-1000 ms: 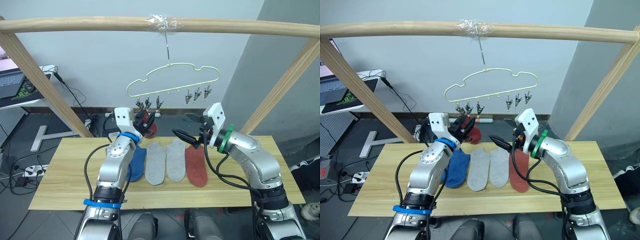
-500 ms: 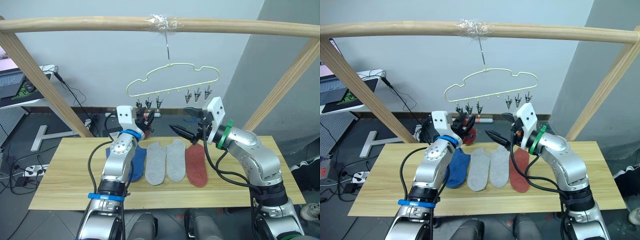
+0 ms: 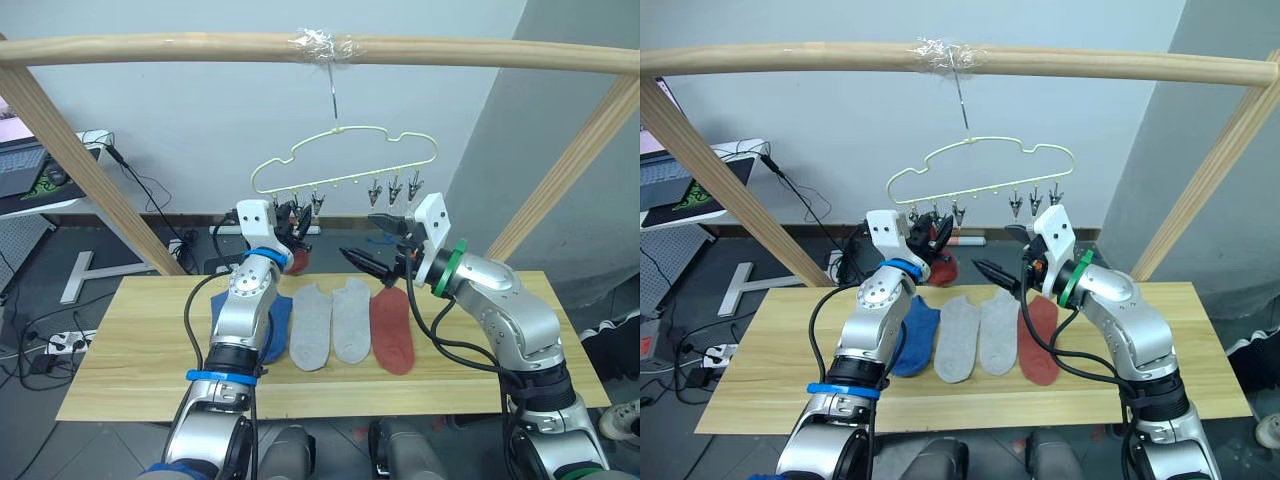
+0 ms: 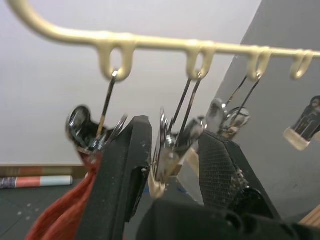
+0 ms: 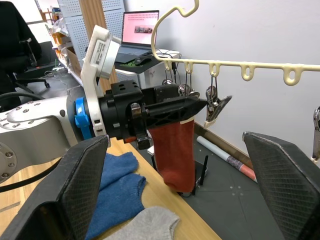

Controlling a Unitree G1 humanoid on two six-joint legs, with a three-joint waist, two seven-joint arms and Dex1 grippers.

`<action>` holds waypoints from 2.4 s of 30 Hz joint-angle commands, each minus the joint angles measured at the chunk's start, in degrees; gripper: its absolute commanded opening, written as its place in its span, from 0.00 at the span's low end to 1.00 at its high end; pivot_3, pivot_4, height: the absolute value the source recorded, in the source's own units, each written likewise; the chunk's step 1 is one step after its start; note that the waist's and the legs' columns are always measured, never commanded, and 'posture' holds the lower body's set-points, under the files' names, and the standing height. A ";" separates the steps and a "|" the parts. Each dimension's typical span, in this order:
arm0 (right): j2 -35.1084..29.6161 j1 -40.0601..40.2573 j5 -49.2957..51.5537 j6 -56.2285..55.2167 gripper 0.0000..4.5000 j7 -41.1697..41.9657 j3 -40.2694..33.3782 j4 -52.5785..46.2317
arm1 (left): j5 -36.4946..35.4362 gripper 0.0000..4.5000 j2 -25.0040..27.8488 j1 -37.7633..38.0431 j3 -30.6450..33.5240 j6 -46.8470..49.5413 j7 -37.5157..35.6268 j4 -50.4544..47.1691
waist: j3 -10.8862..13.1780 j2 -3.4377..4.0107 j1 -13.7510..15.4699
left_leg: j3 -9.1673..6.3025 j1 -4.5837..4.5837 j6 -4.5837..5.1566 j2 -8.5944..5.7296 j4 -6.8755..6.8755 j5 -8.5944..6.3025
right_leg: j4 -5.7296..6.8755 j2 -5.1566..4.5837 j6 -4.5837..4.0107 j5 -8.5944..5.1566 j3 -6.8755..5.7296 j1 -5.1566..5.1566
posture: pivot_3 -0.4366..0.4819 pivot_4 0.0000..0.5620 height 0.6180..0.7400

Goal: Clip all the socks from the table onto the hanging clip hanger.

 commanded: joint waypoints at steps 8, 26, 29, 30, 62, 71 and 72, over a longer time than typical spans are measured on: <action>-0.35 -1.03 0.24 -1.10 1.00 -0.04 -0.16 -1.10 | 1.59 0.40 -0.25 -0.39 0.18 -2.52 1.03 -1.08 | 0.00 0.00 0.02 | 0.01 0.00 0.00 -0.01 0.04 0.00 | 0.01 0.00 0.00 0.01 0.00 0.00 | 0.46 0.29 1.00; -0.32 -1.22 0.52 -1.00 1.00 -0.05 -0.45 -1.02 | 2.27 0.37 -0.36 -0.15 0.13 -3.13 0.92 -1.09 | 0.00 0.00 0.02 | 0.03 -0.01 0.00 -0.02 0.16 0.00 | 0.08 0.00 -0.03 0.04 0.00 0.01 | 0.46 0.28 1.00; -0.33 -1.27 0.50 -1.10 1.00 -0.11 -0.62 -0.76 | 2.21 0.22 -0.28 -0.07 0.23 -3.28 0.72 -1.00 | 0.00 0.00 0.02 | 0.03 -0.01 0.00 -0.02 0.20 0.00 | 0.10 0.00 -0.04 0.05 0.01 0.01 | 0.46 0.28 1.00; -0.32 -1.26 0.53 -1.06 1.00 -0.14 -0.65 -0.79 | 2.17 0.16 -0.29 0.00 0.24 -3.25 0.68 -1.10 | 0.00 0.00 0.02 | 0.04 -0.01 0.00 -0.02 0.22 0.00 | 0.11 0.00 -0.04 0.05 0.01 0.02 | 0.46 0.28 1.00; -0.20 2.61 -17.11 -14.14 1.00 -6.33 6.38 32.31 | 2.22 0.00 0.24 0.86 0.75 -1.89 1.04 -2.04 | -0.02 -0.02 -0.51 | 0.13 0.10 0.04 0.03 0.55 -0.01 | 0.16 0.10 0.05 0.13 0.06 0.23 | 0.47 0.30 1.00; 2.75 0.62 -20.21 -15.79 1.00 -6.16 7.28 45.57 | 2.37 0.00 0.54 1.86 0.85 -1.65 1.13 -2.97 | -0.02 -0.02 -0.70 | 0.14 0.09 0.04 -0.01 0.57 -0.01 | 0.15 0.09 0.04 0.16 0.10 0.24 | 0.47 0.30 1.00; 2.58 0.46 -21.51 -16.92 1.00 -6.61 7.96 48.62 | 2.43 0.00 0.51 2.05 0.84 -1.55 1.25 -3.21 | -0.02 -0.02 -0.71 | 0.14 0.09 0.04 -0.01 0.57 -0.01 | 0.15 0.09 0.04 0.16 0.09 0.24 | 0.47 0.30 1.00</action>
